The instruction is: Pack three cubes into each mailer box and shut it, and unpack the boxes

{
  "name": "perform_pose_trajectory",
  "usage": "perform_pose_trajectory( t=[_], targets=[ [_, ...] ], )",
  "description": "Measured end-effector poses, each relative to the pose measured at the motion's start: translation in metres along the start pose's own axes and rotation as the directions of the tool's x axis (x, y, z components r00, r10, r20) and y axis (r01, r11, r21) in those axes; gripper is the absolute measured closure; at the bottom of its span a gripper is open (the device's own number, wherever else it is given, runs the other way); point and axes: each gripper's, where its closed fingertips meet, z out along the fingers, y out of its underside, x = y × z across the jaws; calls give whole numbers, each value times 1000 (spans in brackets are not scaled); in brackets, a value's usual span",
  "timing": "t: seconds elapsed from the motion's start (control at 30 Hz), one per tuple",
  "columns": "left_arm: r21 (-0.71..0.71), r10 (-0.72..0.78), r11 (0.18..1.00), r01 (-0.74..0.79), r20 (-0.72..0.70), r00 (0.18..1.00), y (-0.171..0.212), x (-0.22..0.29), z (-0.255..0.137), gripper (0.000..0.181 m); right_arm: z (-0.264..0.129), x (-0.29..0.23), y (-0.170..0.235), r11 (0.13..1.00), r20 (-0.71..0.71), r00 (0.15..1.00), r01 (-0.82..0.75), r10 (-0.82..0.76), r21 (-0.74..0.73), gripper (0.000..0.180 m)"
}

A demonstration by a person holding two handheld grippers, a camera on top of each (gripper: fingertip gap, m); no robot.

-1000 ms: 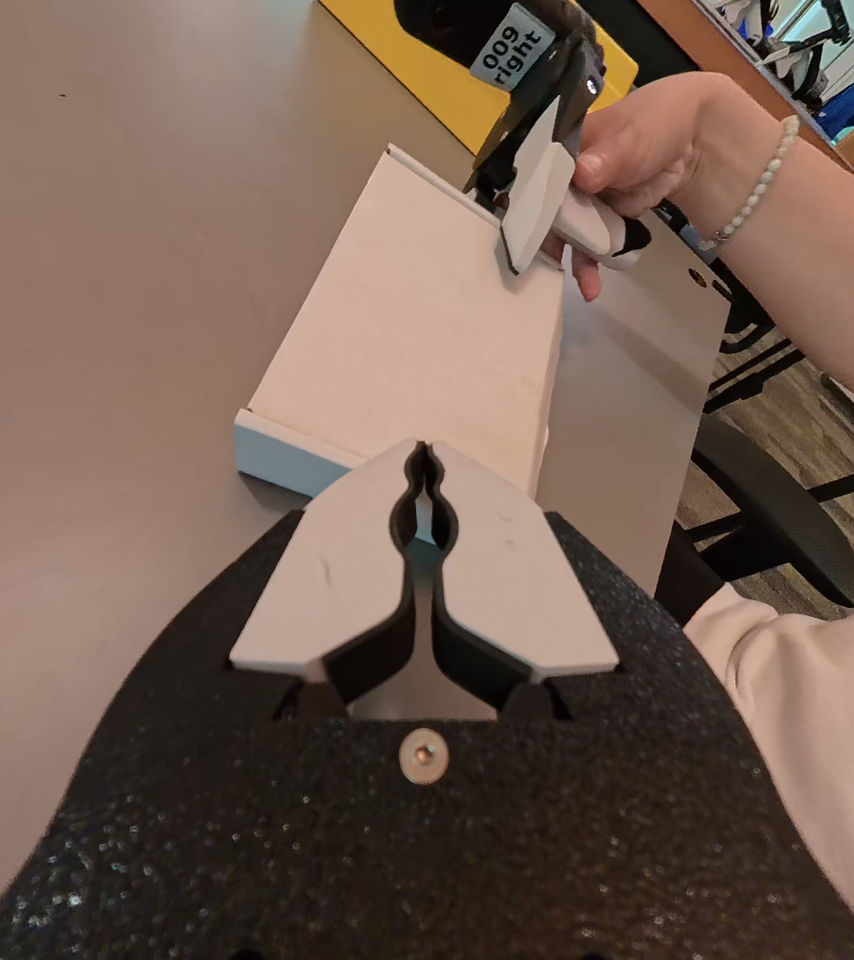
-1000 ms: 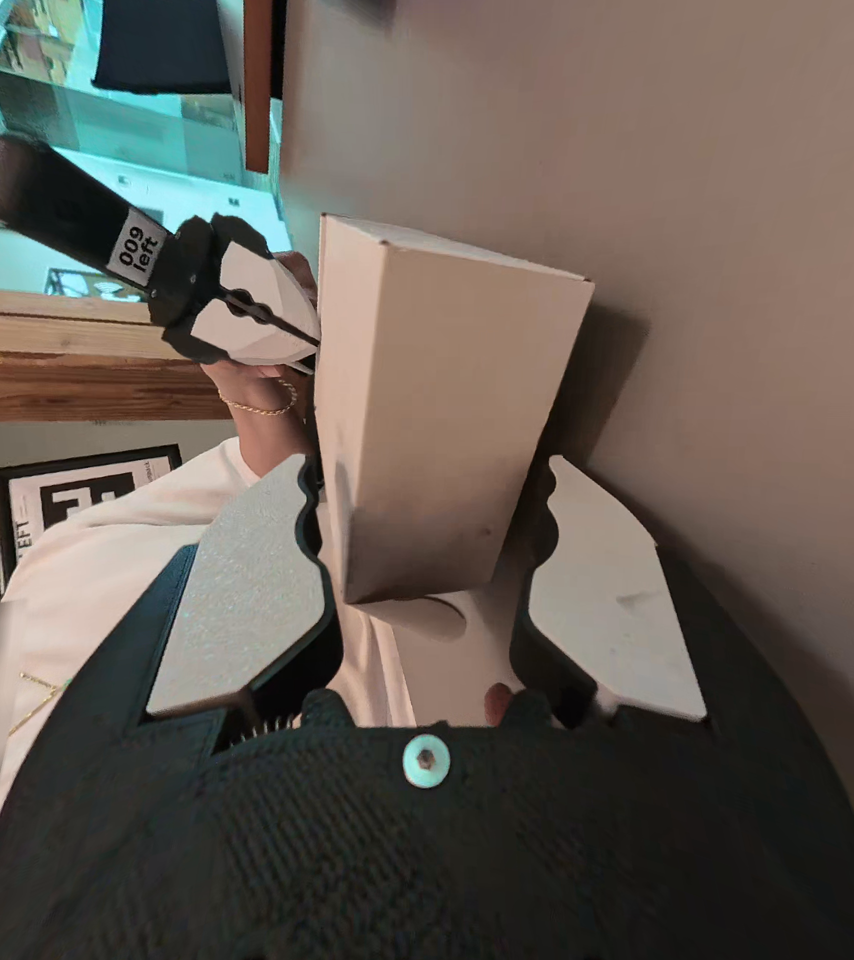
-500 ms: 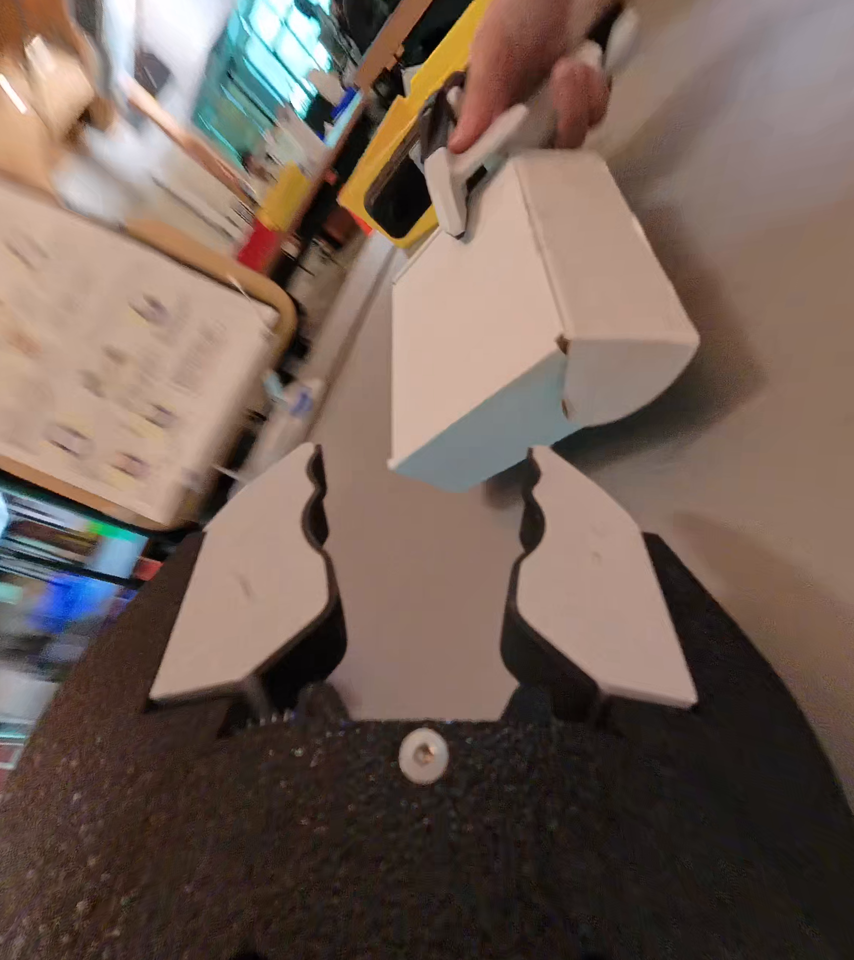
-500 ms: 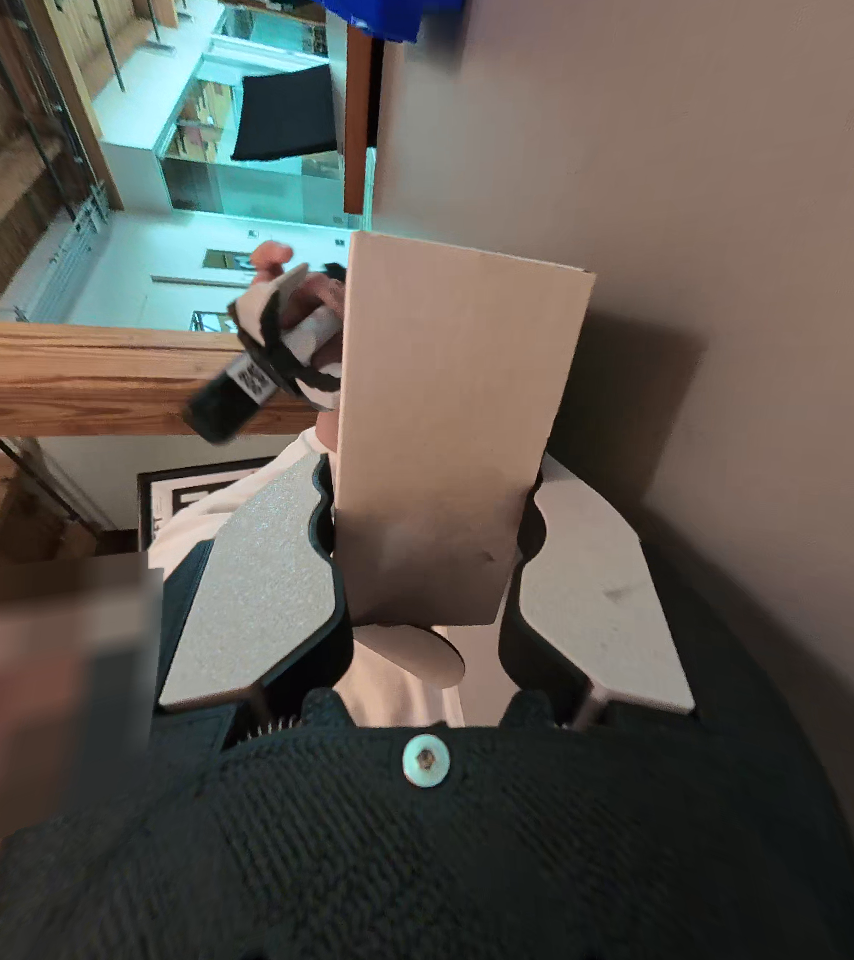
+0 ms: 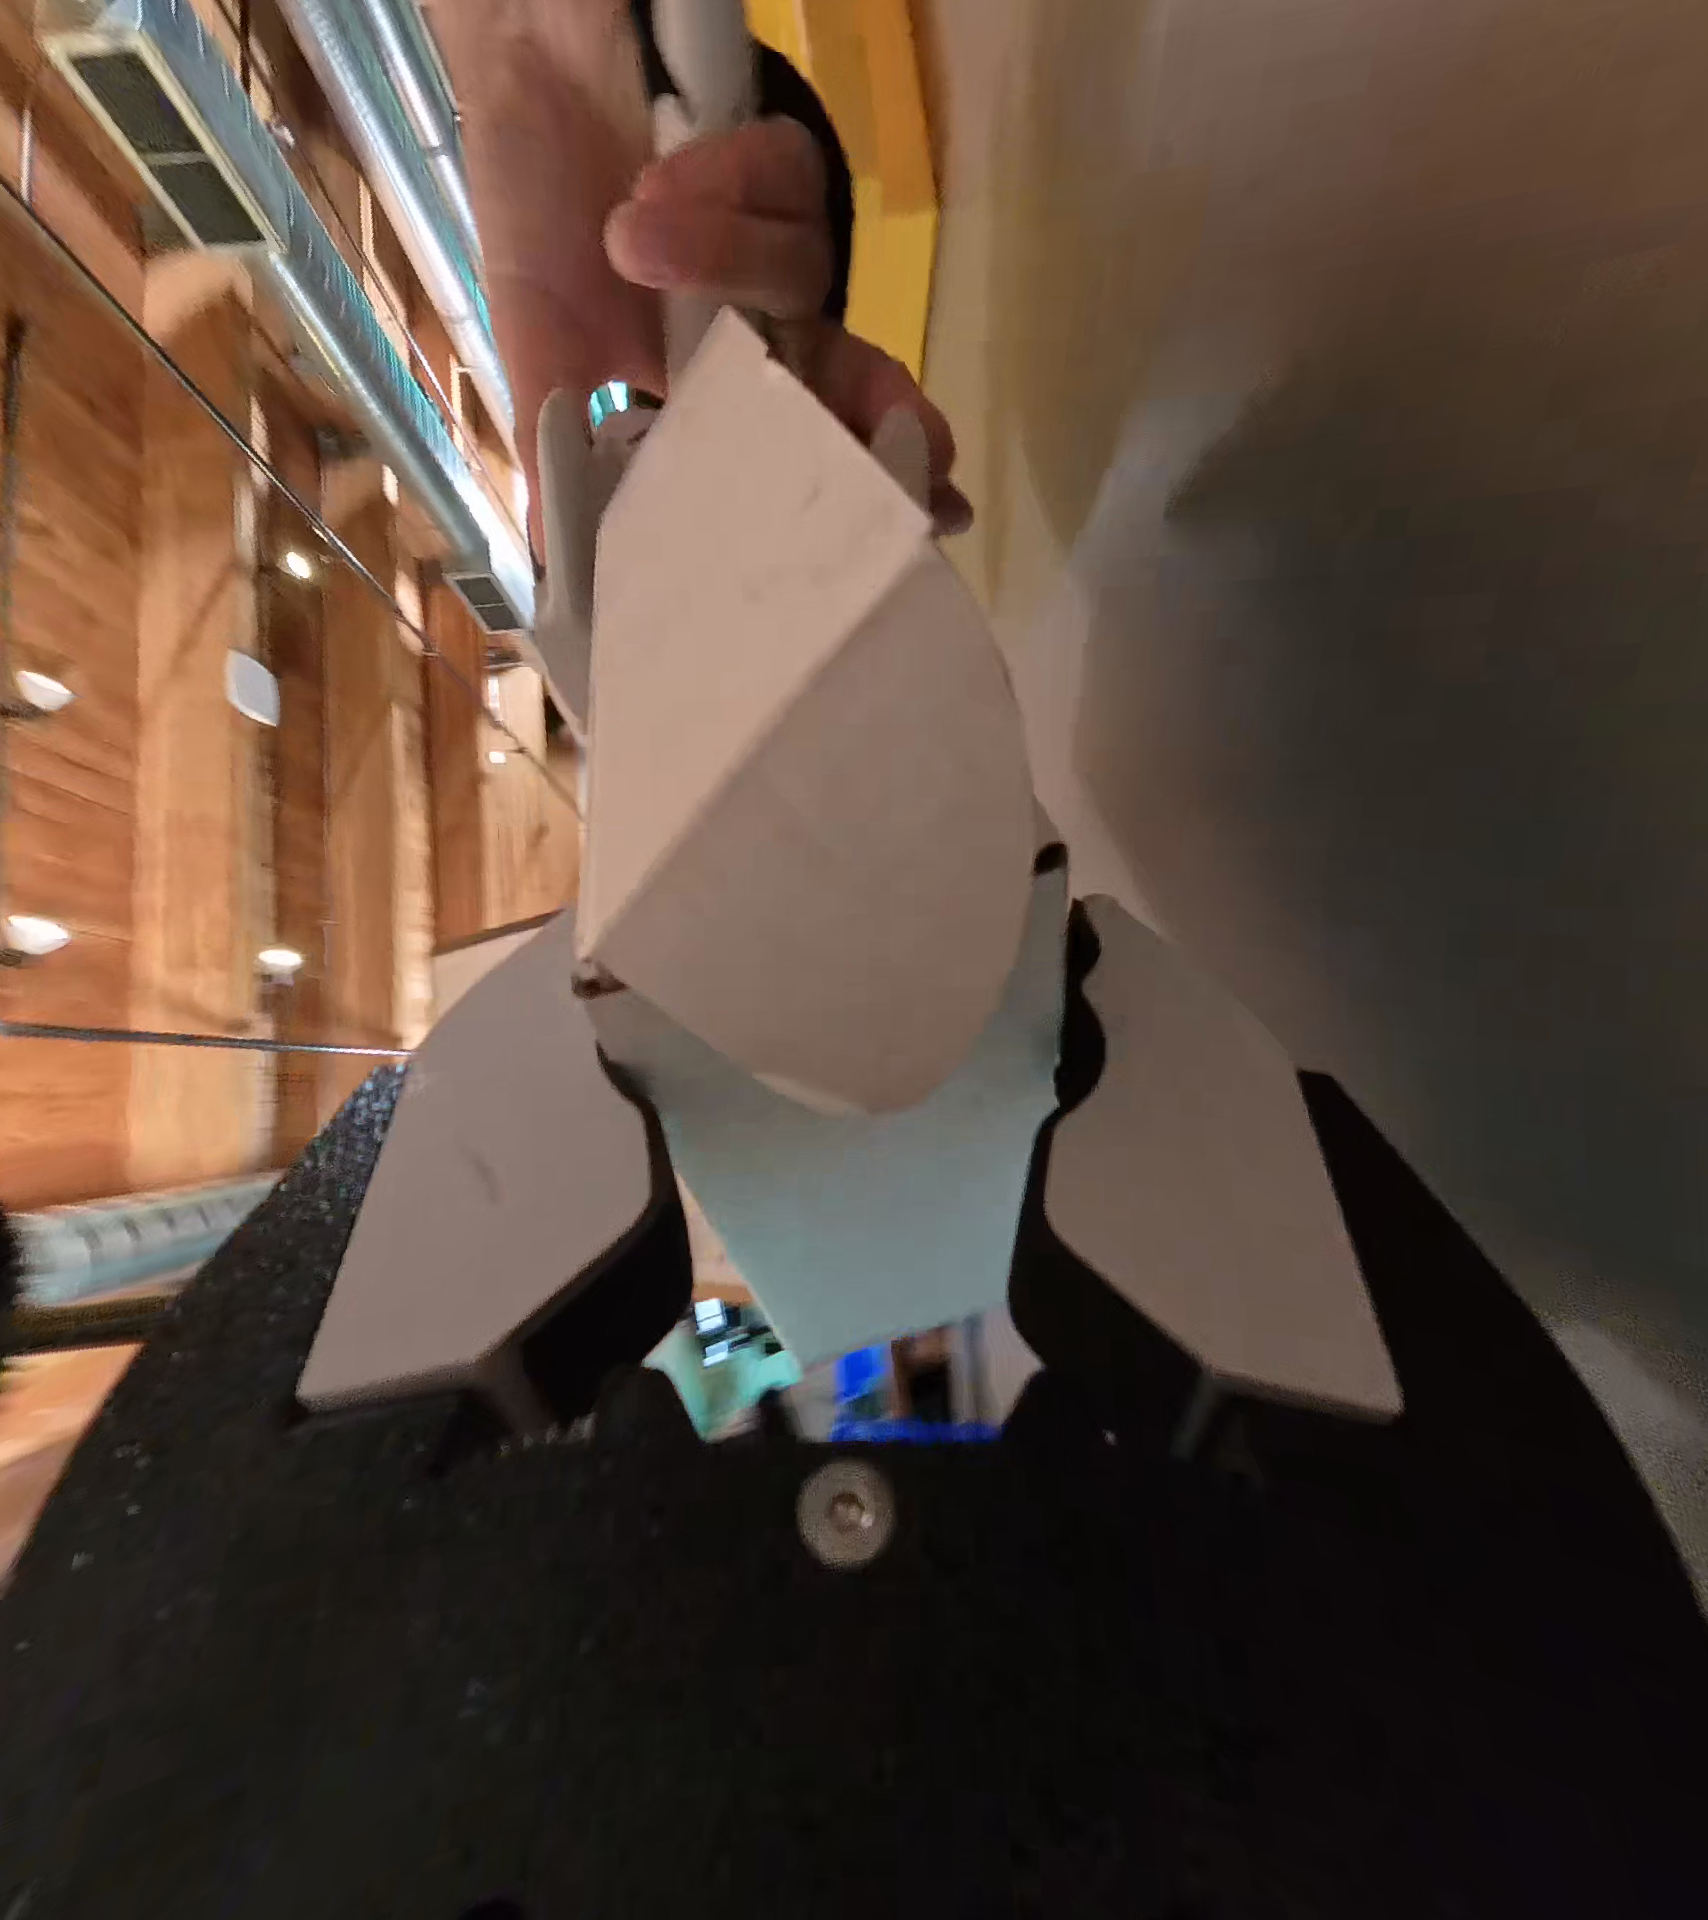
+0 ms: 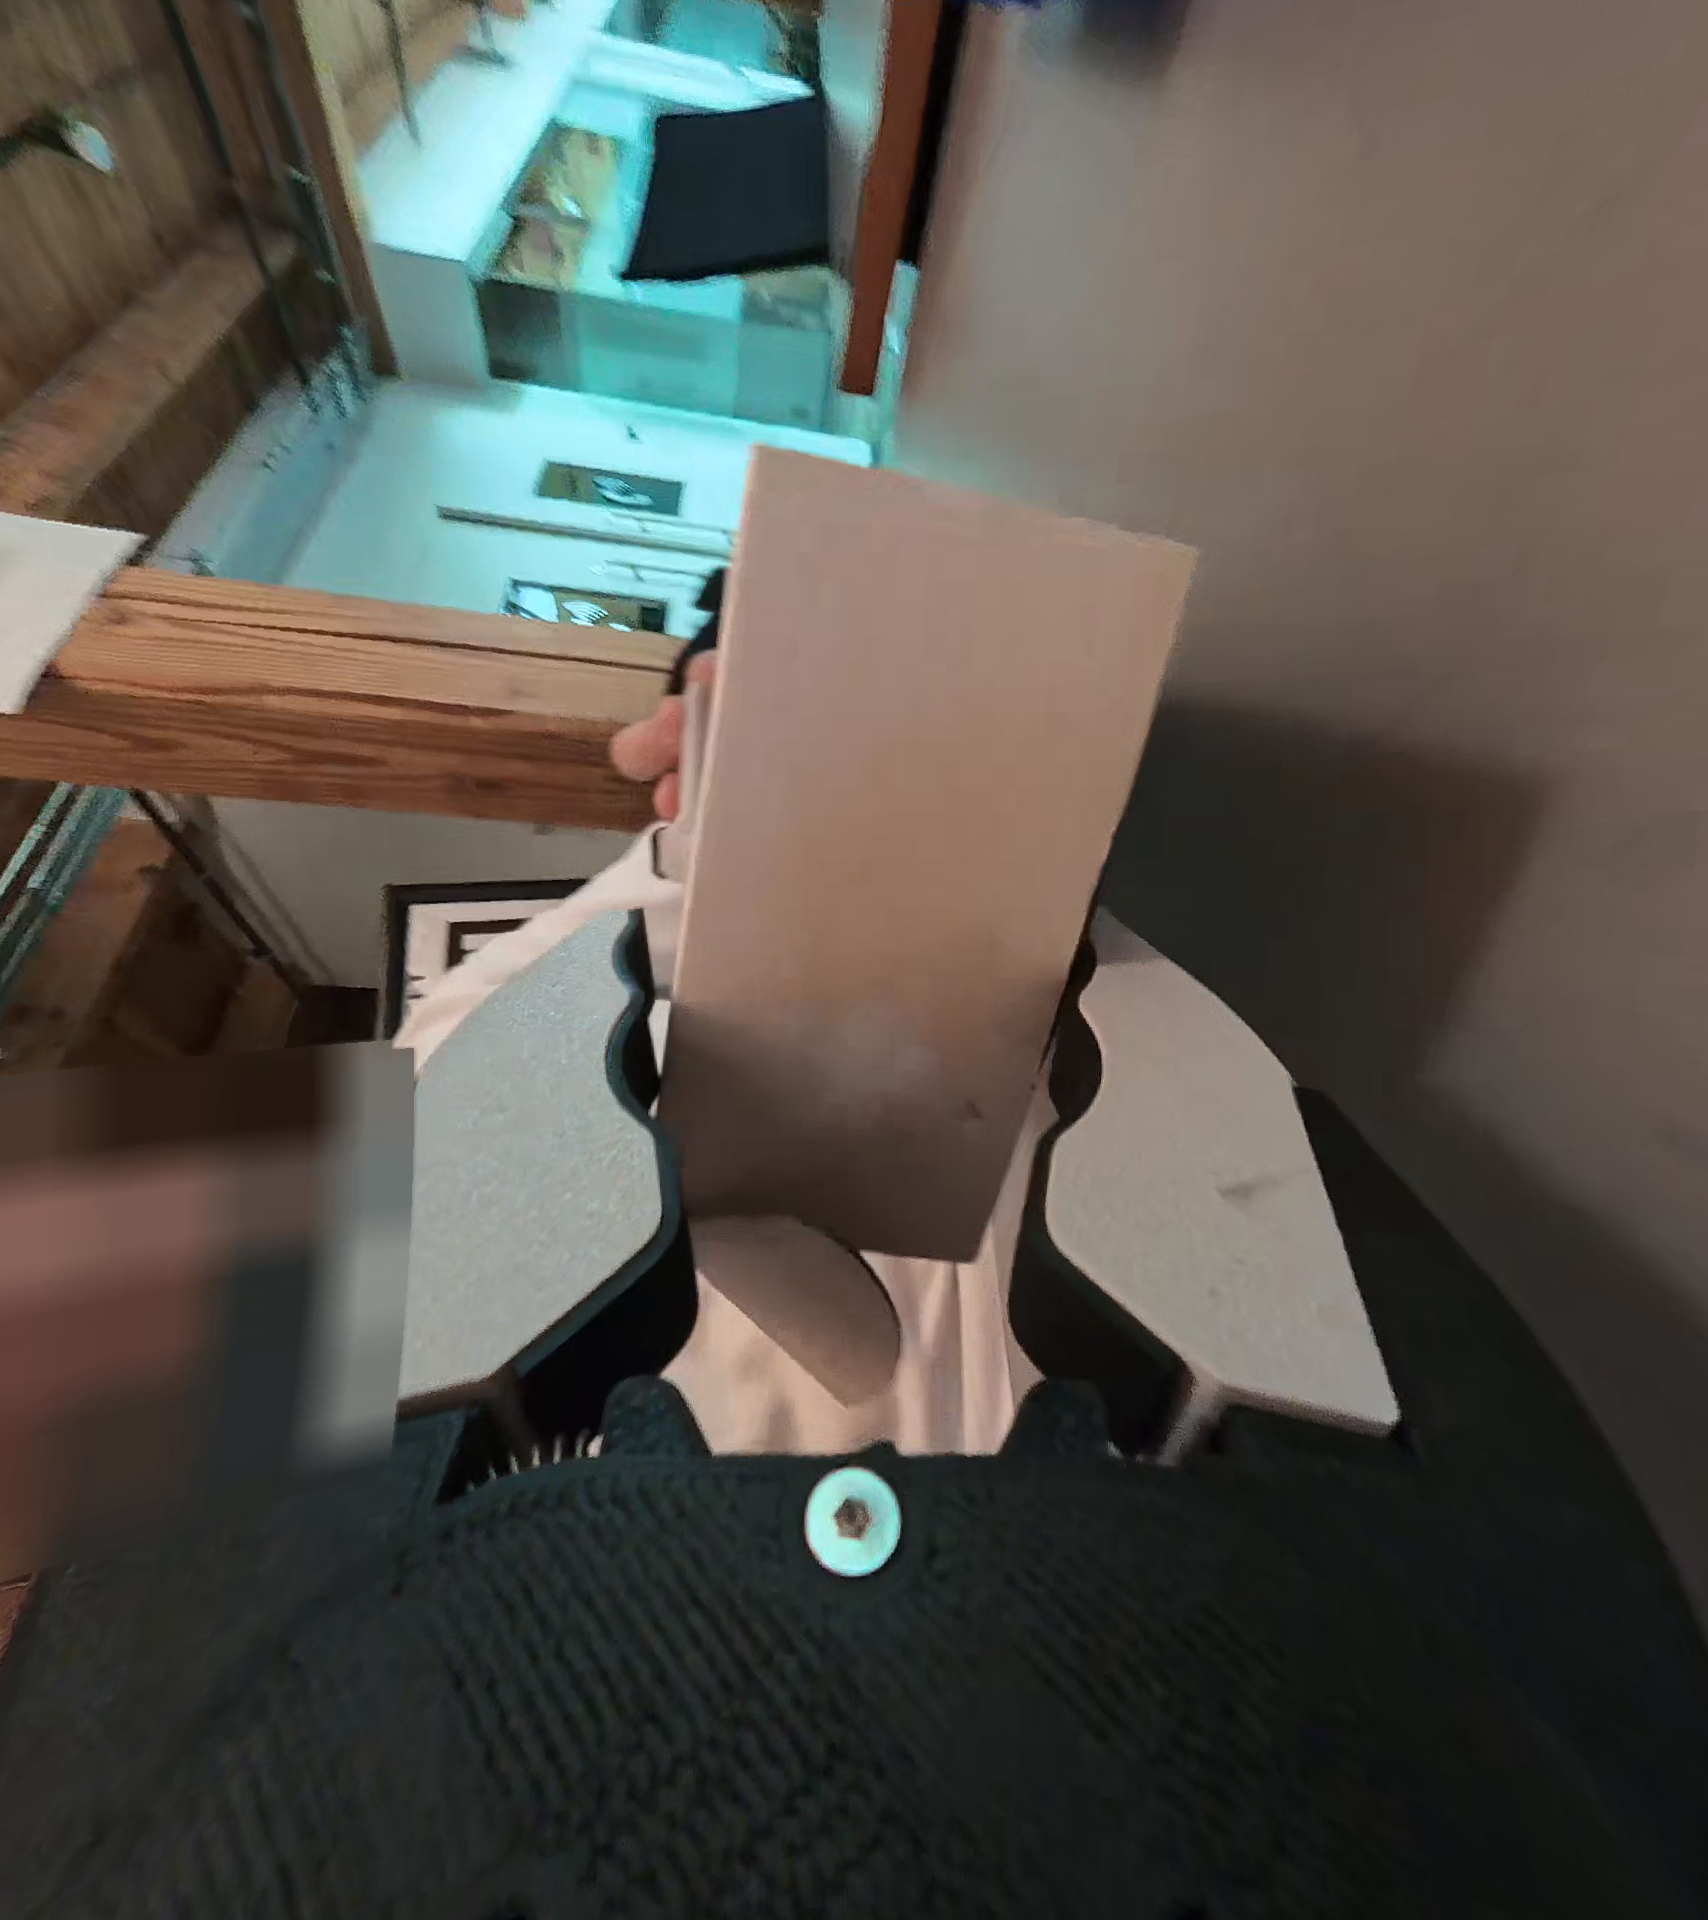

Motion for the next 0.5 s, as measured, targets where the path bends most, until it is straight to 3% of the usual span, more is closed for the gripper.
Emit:
perform_pose_trajectory(
  t=[0.07,0.13,0.23,0.3,0.5],
  targets=[
    [48,-212,975,215,-57,976,-2,-5,-1,107,-13,-10,-3,995,19,996,90,-91,46,89],
    [74,-479,869,489,-124,869,-1,-13,-1,107,-31,-20,-10,967,-6,974,224,-225,124,78],
    [60,-804,521,851,-300,513,1,-20,-2,107,-65,-53,-20,885,2,929,352,-371,305,78],
    [-21,-861,329,944,-418,291,6,-14,0,108,-79,-62,-21,828,-66,898,428,-436,363,88],
    [-69,-800,179,982,-591,104,12,5,3,107,-62,-34,-5,654,-509,623,742,-593,146,100]
  ],
)
